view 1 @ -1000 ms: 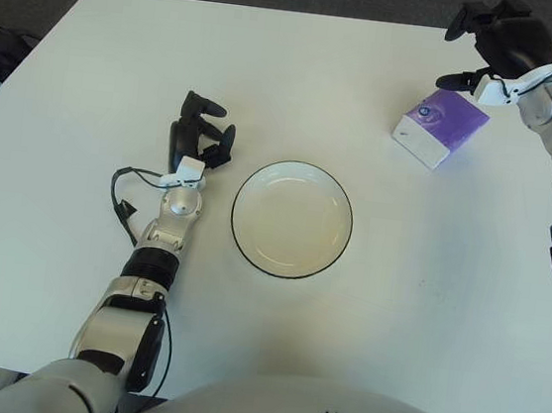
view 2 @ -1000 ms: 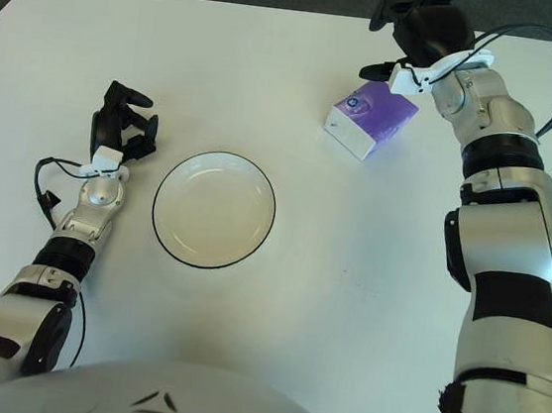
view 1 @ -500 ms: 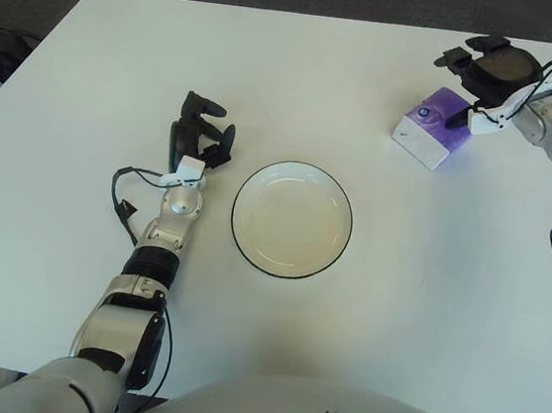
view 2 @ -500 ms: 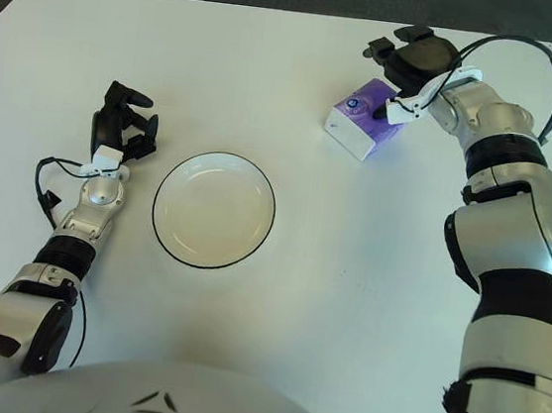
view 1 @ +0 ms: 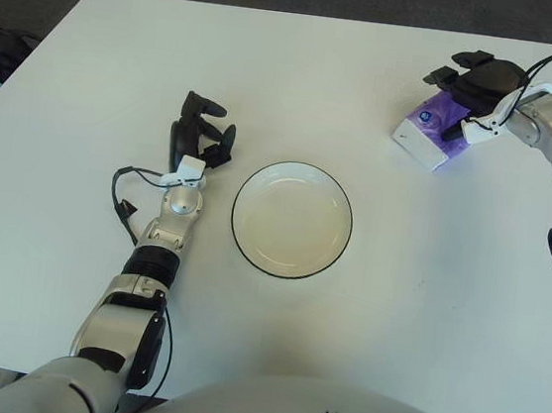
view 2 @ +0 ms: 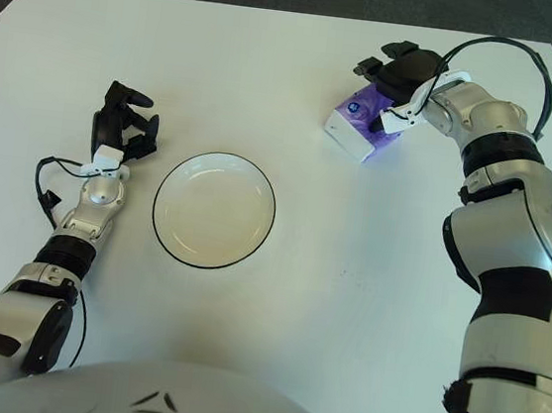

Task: Put the tissue paper into the plate.

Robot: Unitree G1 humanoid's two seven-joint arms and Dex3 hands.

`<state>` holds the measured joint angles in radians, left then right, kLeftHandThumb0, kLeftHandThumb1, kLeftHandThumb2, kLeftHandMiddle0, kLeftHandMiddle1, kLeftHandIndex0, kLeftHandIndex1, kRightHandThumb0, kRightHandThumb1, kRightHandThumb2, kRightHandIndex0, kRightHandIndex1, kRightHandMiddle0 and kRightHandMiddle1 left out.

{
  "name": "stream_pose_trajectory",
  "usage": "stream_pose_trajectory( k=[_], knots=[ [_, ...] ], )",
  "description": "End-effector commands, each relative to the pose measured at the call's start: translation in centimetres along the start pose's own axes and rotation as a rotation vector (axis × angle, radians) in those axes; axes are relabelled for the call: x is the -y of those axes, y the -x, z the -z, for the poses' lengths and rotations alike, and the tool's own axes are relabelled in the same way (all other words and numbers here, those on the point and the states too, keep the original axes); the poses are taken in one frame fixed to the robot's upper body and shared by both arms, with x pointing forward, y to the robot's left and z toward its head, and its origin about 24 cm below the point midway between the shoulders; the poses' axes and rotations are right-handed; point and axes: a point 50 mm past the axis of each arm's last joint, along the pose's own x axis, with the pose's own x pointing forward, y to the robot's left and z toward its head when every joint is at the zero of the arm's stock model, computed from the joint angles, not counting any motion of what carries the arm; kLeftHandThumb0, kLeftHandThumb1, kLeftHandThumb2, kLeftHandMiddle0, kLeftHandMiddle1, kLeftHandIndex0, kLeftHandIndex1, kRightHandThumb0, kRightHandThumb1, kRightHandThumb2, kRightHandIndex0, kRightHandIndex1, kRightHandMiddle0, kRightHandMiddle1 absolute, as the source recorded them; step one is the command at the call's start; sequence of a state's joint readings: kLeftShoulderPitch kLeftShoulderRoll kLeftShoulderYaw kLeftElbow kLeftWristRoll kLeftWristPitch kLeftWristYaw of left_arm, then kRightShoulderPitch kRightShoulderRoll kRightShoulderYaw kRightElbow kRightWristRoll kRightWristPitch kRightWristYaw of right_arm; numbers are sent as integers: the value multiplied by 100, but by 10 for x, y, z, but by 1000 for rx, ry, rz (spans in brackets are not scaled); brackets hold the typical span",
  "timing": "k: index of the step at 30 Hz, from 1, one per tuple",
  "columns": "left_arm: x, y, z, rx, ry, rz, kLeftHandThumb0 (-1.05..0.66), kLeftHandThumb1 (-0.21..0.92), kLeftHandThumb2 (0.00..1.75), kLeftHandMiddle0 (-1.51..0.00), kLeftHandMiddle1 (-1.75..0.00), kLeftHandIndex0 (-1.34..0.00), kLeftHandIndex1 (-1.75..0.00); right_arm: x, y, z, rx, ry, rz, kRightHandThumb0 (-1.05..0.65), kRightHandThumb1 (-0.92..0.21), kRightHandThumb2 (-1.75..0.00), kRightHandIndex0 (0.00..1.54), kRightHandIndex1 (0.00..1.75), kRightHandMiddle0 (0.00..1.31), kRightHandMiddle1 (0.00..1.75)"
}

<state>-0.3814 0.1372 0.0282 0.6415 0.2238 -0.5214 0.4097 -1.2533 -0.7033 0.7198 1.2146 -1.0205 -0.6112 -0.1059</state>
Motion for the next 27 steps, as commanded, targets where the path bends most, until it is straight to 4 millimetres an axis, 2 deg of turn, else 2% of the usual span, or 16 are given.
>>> stream_pose_trajectory(
  k=[1, 20, 25, 27],
  knots=[
    [8, 53, 49, -251, -49, 53, -39, 67, 83, -79, -168, -39, -170, -6, -1, -3, 13, -1, -62, -98, -88, -3, 0, 0, 0, 26],
    [8, 54, 51, -263, -42, 52, -39, 66, 83, -78, -172, -39, -170, 1, 5, 10, -42, -23, -119, -92, -85, -2, 1, 0, 0, 24],
    [8, 54, 51, -264, -41, 52, -39, 67, 83, -76, -169, -39, -170, 8, 9, 16, -54, -41, -97, -91, -85, -2, 2, 1, 0, 27],
    [8, 54, 51, -266, -43, 54, -39, 67, 83, -77, -169, -38, -170, 17, 13, 22, -64, -50, -81, -91, -85, -2, 3, 1, 0, 28]
  ],
)
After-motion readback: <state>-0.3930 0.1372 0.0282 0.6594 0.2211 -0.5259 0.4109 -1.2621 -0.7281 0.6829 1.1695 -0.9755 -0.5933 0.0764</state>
